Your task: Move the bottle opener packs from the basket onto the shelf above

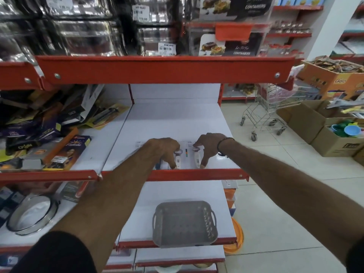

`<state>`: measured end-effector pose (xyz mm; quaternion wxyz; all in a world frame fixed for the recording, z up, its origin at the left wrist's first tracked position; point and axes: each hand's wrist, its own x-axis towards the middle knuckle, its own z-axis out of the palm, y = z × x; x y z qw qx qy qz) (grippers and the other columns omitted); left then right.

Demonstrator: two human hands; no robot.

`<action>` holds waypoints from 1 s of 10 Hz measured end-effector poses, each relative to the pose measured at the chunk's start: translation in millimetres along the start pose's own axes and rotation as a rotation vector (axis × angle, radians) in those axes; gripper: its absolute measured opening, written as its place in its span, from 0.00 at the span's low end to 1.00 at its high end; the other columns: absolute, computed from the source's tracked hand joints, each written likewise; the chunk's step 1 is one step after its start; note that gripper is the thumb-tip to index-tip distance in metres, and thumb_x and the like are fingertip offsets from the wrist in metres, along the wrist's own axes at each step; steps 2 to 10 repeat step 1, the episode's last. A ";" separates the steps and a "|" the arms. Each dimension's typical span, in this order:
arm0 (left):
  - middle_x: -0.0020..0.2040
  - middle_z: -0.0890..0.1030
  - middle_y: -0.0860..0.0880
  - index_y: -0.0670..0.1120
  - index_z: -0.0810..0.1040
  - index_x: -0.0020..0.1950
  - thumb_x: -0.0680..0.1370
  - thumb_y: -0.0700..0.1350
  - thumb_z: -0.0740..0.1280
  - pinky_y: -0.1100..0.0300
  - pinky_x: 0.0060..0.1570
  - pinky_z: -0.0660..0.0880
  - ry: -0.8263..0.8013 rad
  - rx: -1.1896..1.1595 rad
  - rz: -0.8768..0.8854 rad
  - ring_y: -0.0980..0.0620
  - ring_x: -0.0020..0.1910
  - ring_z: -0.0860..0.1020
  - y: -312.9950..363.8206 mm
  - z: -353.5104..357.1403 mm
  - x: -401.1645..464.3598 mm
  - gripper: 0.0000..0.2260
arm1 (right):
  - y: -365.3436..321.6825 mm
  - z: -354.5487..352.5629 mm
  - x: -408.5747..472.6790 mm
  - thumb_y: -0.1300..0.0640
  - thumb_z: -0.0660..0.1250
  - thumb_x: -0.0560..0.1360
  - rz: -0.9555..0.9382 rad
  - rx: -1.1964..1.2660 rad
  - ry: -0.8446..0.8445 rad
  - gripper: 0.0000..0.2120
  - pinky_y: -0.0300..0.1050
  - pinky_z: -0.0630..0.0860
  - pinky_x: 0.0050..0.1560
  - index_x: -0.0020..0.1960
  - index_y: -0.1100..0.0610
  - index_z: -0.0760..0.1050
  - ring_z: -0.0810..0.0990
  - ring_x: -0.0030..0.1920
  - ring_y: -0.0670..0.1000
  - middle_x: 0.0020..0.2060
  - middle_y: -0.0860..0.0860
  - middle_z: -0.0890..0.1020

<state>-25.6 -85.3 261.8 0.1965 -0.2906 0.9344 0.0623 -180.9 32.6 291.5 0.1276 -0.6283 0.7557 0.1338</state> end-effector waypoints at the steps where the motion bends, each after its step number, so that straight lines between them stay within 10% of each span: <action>1: 0.67 0.76 0.44 0.46 0.73 0.68 0.70 0.56 0.75 0.47 0.62 0.76 0.120 -0.065 0.008 0.44 0.61 0.76 1.5 3.5 -10.6 0.30 | -5.0 3.8 -11.0 0.39 0.78 0.64 0.032 0.003 0.134 0.43 0.52 0.70 0.69 0.74 0.47 0.67 0.71 0.70 0.53 0.72 0.47 0.72; 10: 0.67 0.76 0.44 0.46 0.73 0.68 0.70 0.56 0.75 0.47 0.62 0.76 0.120 -0.065 0.008 0.44 0.61 0.76 1.5 3.5 -10.6 0.30 | -5.0 3.8 -11.0 0.39 0.78 0.64 0.032 0.003 0.134 0.43 0.52 0.70 0.69 0.74 0.47 0.67 0.71 0.70 0.53 0.72 0.47 0.72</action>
